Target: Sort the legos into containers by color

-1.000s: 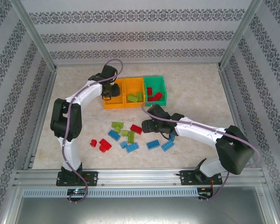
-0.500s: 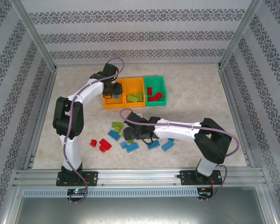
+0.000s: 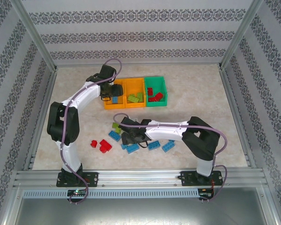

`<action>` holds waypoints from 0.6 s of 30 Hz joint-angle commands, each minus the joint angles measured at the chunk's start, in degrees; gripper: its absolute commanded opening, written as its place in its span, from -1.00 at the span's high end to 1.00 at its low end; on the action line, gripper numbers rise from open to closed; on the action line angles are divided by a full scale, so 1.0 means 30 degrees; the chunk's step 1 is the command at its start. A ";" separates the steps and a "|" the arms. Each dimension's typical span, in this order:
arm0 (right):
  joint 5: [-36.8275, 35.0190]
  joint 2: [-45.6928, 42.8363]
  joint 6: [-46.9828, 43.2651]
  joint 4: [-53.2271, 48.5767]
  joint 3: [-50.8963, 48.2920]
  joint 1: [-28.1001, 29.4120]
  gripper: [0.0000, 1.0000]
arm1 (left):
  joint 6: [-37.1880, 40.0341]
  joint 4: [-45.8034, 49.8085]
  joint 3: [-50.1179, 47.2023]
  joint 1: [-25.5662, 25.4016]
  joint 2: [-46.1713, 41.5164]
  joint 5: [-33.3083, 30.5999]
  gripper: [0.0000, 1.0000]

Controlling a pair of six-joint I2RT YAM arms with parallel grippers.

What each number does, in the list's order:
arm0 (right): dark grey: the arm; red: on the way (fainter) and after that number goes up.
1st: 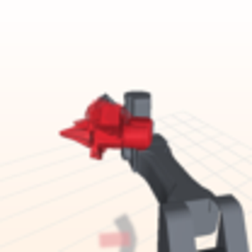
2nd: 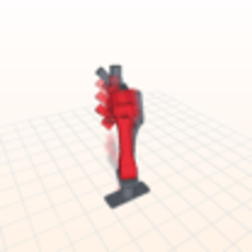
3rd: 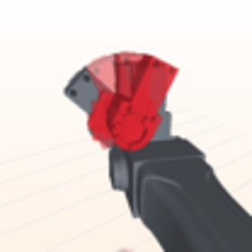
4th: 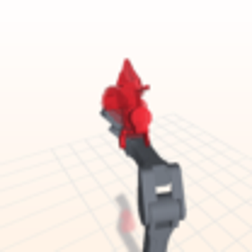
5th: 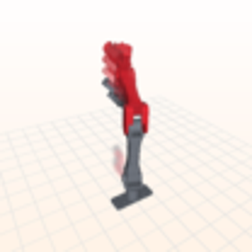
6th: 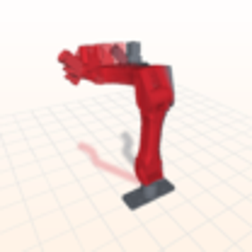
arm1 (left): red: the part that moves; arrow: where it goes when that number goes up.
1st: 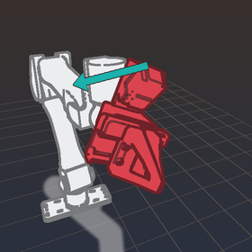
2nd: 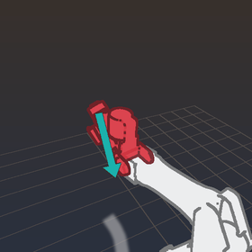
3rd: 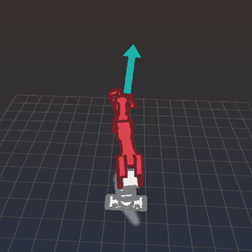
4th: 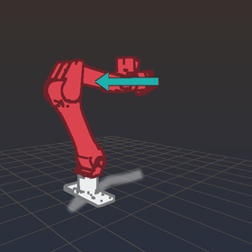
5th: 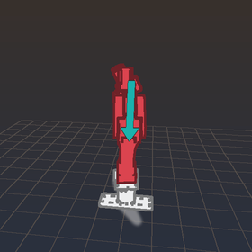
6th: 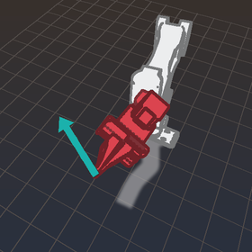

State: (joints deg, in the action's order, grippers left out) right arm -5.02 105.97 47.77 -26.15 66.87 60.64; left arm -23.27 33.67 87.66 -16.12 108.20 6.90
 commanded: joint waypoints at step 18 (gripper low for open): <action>-0.1325 0.0204 -0.0376 -0.1289 -0.0037 -0.0148 0.33 | -0.0448 -0.0740 -0.1904 -0.0079 -0.1795 0.0241 -0.28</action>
State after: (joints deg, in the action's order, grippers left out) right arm -6.94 107.85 47.53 -28.49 67.61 60.49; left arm -24.14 32.36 83.13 -16.12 105.34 7.49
